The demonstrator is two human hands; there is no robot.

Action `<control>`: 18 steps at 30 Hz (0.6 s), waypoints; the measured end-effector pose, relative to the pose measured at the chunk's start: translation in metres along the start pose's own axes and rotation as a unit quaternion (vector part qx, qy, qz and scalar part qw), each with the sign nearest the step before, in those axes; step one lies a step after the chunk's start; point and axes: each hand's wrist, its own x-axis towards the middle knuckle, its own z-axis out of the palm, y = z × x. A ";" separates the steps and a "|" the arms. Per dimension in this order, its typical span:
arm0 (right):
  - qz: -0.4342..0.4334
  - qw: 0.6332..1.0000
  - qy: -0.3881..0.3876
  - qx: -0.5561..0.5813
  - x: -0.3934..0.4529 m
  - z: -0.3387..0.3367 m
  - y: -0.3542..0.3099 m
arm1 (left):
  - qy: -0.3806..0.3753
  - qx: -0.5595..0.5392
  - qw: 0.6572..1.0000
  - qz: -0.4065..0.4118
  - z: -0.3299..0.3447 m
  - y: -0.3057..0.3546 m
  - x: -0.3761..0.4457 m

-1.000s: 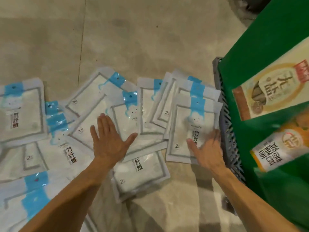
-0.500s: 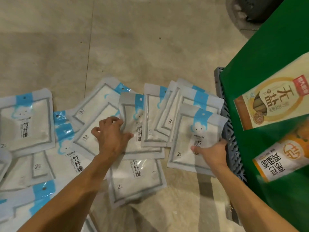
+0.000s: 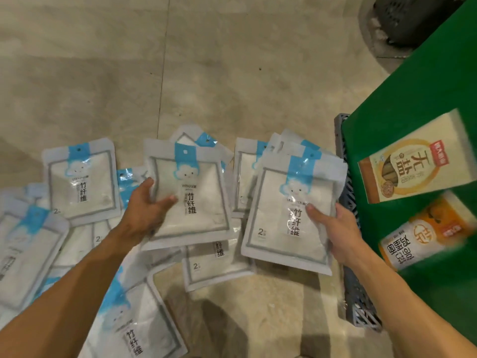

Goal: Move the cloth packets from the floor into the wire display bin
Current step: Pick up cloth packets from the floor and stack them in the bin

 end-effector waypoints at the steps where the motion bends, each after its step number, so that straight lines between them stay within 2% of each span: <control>1: -0.001 1.000 -0.005 -0.005 -0.011 0.004 -0.011 | 0.006 -0.019 1.000 -0.009 -0.011 0.004 -0.010; 9: -0.026 0.998 -0.042 -0.035 -0.130 0.023 -0.136 | -0.039 -0.060 0.997 -0.018 -0.087 0.108 -0.124; 18: -0.011 0.995 -0.096 -0.035 -0.320 0.040 -0.342 | 0.017 -0.190 0.982 -0.013 -0.207 0.294 -0.262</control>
